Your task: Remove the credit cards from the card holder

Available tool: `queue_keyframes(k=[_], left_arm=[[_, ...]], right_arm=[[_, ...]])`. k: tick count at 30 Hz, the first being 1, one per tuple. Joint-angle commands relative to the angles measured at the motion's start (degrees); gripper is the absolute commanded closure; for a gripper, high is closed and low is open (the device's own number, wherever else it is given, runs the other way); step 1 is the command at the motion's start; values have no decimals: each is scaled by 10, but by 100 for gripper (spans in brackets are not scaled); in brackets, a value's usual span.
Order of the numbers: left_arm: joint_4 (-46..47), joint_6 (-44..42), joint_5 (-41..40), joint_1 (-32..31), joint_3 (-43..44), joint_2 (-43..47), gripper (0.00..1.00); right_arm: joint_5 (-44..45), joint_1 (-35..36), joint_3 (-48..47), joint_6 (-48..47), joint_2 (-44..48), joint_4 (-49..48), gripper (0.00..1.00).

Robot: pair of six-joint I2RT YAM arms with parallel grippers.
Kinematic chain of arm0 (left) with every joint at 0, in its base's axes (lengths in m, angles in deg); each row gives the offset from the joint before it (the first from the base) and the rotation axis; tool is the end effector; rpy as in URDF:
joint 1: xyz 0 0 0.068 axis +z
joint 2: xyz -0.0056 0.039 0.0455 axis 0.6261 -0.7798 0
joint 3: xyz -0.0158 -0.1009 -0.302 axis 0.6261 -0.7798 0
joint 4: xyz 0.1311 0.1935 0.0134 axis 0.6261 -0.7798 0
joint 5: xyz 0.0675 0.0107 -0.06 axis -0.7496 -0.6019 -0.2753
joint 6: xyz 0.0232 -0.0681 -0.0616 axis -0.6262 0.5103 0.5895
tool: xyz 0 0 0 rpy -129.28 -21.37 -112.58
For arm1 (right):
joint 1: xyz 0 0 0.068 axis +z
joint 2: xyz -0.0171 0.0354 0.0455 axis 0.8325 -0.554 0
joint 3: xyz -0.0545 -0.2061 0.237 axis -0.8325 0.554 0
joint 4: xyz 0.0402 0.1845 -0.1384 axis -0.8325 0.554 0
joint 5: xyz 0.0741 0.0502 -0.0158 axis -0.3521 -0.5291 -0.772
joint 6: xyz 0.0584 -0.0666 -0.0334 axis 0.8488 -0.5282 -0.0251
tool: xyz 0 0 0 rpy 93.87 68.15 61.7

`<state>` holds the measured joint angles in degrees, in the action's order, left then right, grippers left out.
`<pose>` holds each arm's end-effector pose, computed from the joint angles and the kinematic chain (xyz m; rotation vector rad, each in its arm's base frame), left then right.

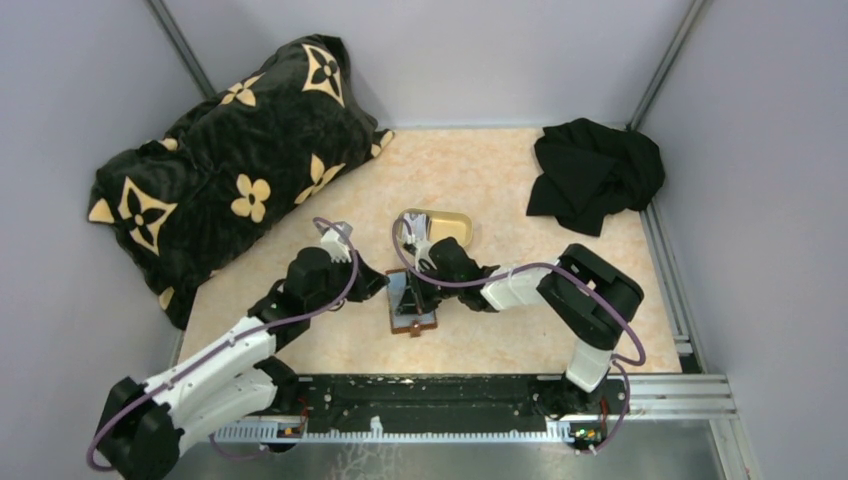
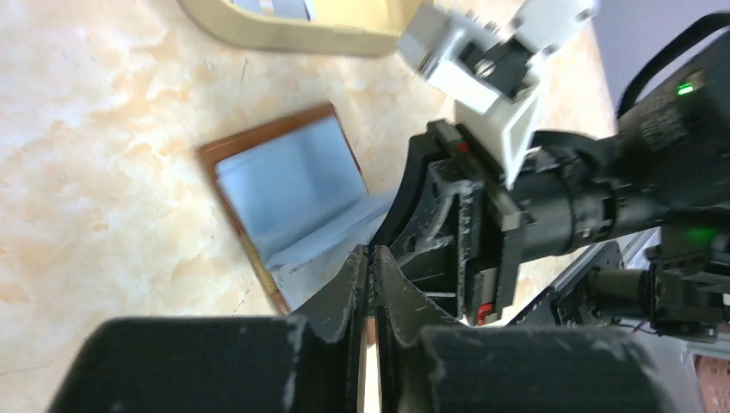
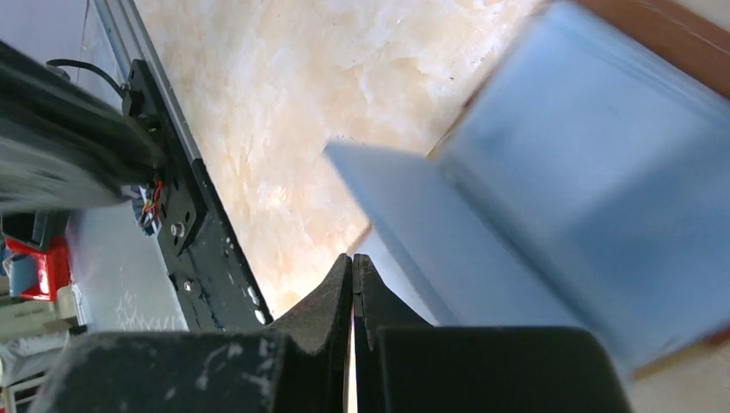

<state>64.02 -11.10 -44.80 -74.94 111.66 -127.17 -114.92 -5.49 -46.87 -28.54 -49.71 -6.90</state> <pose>0.1446 -0.1194 0.2408 0.0968 2.1354 -0.9017 0.1978 0.3050 0.1867 -0.6811 2.3452 1.2703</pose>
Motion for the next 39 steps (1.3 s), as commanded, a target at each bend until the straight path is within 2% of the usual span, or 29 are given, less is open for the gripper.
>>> queue_keyframes(k=[1,8,14,20,33,39], left_arm=[[-68,-17,-49,2,8,32,89],[-37,0,-29,2,-14,13,89],[-11,3,-20,2,-32,-18,90],[57,41,34,-2,-60,-36,90],[198,134,37,-108,-99,-162,91],[174,140,23,-114,-113,-166,90]], right_arm=[[-6,6,3,-1,21,-13,100],[40,0,-12,-27,22,27,100],[68,-43,-16,-42,41,50,100],[92,-76,-27,-77,73,97,100],[158,-111,-30,-111,73,123,100],[176,-118,-37,-137,63,139,100]])
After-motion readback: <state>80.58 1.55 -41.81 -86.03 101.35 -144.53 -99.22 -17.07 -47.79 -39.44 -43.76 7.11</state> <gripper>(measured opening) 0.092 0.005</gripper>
